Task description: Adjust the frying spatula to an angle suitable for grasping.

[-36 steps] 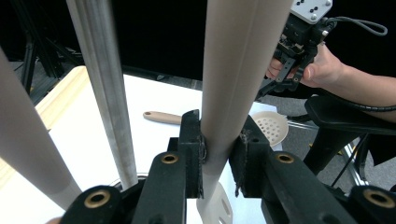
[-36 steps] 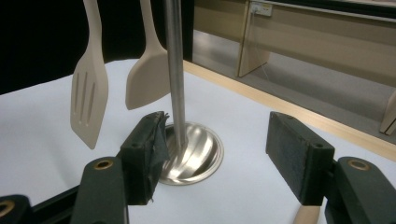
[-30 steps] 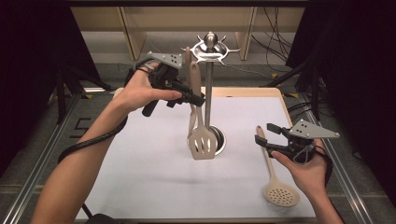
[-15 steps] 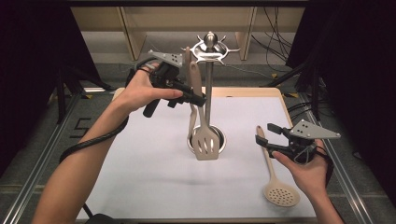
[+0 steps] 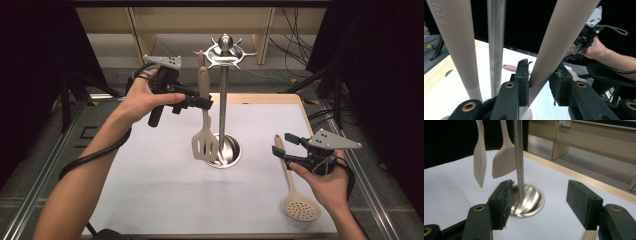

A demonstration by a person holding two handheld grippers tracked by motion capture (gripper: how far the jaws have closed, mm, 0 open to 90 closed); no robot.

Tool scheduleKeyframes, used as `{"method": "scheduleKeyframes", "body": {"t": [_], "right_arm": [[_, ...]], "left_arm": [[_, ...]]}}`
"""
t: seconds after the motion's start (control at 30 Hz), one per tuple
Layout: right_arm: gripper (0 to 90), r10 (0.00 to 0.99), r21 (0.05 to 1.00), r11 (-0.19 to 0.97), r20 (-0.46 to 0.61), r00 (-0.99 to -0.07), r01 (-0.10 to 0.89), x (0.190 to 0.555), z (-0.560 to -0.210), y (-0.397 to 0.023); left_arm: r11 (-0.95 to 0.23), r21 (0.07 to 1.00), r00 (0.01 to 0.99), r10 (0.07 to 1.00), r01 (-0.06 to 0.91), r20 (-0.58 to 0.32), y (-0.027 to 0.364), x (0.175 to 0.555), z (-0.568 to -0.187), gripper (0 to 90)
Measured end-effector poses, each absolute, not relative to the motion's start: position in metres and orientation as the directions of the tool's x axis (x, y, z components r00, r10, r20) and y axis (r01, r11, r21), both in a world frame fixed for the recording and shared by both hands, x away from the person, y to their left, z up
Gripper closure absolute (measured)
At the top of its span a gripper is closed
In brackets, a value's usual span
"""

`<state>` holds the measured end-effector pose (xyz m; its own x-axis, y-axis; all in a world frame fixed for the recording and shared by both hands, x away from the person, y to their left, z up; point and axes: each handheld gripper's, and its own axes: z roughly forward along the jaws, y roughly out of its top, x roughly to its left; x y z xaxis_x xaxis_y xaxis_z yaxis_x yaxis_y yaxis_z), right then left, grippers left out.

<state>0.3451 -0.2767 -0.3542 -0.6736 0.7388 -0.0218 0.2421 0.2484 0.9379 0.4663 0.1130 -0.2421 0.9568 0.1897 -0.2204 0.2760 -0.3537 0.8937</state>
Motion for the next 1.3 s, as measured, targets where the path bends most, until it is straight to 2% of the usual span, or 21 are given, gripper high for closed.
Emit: {"method": "scheduleKeyframes", "body": {"t": [0.03,0.1,0.27,0.37,0.47,0.53,0.57,0.6,0.67,0.7,0.73,0.77,0.8,1.1,1.3], "right_arm": [[38.8,0.731,0.936,0.238,0.004,-0.683,0.261,0.345,-0.354,-0.276],[38.8,0.737,0.939,0.253,-0.03,-0.675,0.234,0.345,-0.354,-0.277],[38.7,0.734,0.934,0.24,0.003,-0.679,0.264,0.344,-0.354,-0.275],[38.7,0.74,0.943,0.247,-0.034,-0.672,0.224,0.345,-0.354,-0.276],[39.0,0.736,0.947,0.244,-0.039,-0.676,0.211,0.345,-0.352,-0.277],[39.4,0.733,0.944,0.231,-0.009,-0.68,0.236,0.343,-0.351,-0.276],[40.4,0.721,0.944,0.227,0.003,-0.693,0.24,0.342,-0.35,-0.275],[42.2,0.709,0.951,0.239,-0.032,-0.705,0.197,0.343,-0.348,-0.275],[46.0,0.679,0.955,0.221,-0.007,-0.734,0.196,0.338,-0.343,-0.267],[48.4,0.652,0.958,0.219,-0.001,-0.759,0.187,0.336,-0.34,-0.262],[51.4,0.631,0.964,0.216,-0.017,-0.775,0.155,0.335,-0.337,-0.256],[53.9,0.594,0.964,0.229,-0.029,-0.804,0.135,0.334,-0.334,-0.25],[58.2,0.545,0.964,0.232,-0.02,-0.838,0.128,0.331,-0.329,-0.237],[65.4,0.399,0.968,0.213,0.037,-0.916,0.132,0.337,-0.328,-0.206],[65.5,0.384,0.967,0.213,0.048,-0.922,0.14,0.345,-0.327,-0.196]], "left_arm": [[-0.357,0.895,0.959,0.186,0.268,-0.212,0.113,0.466,-0.241,70.8],[-0.365,0.895,0.962,0.182,0.257,-0.202,0.111,0.464,-0.24,72.5],[-0.371,0.897,0.968,0.165,0.239,-0.19,0.108,0.462,-0.238,74.3],[-0.384,0.897,0.973,0.155,0.22,-0.172,0.106,0.457,-0.24,74.4],[-0.41,0.901,0.989,0.104,0.14,-0.106,0.103,0.452,-0.244,74.5],[-0.414,0.9,0.989,0.105,0.138,-0.104,0.103,0.448,-0.245,74.5],[-0.413,0.903,0.991,0.094,0.121,-0.09,0.102,0.447,-0.245,74.5],[-0.416,0.905,0.995,0.073,0.085,-0.06,0.101,0.446,-0.245,74.5],[-0.428,0.901,0.997,0.062,0.075,-0.054,0.097,0.439,-0.246,74.5],[-0.436,0.895,0.995,0.069,0.096,-0.073,0.095,0.434,-0.245,74.5],[-0.434,0.898,0.997,0.05,0.075,-0.059,0.091,0.431,-0.245,74.5],[-0.434,0.889,0.989,0.086,0.149,-0.124,0.089,0.422,-0.245,74.5],[-0.437,0.89,0.992,0.06,0.127,-0.112,0.083,0.417,-0.244,74.5],[-0.435,0.896,0.996,0.019,0.09,-0.09,0.067,0.406,-0.237,74.5],[-0.432,0.897,0.994,-0.005,0.093,-0.105,0.059,0.406,-0.241,74.5]]}}
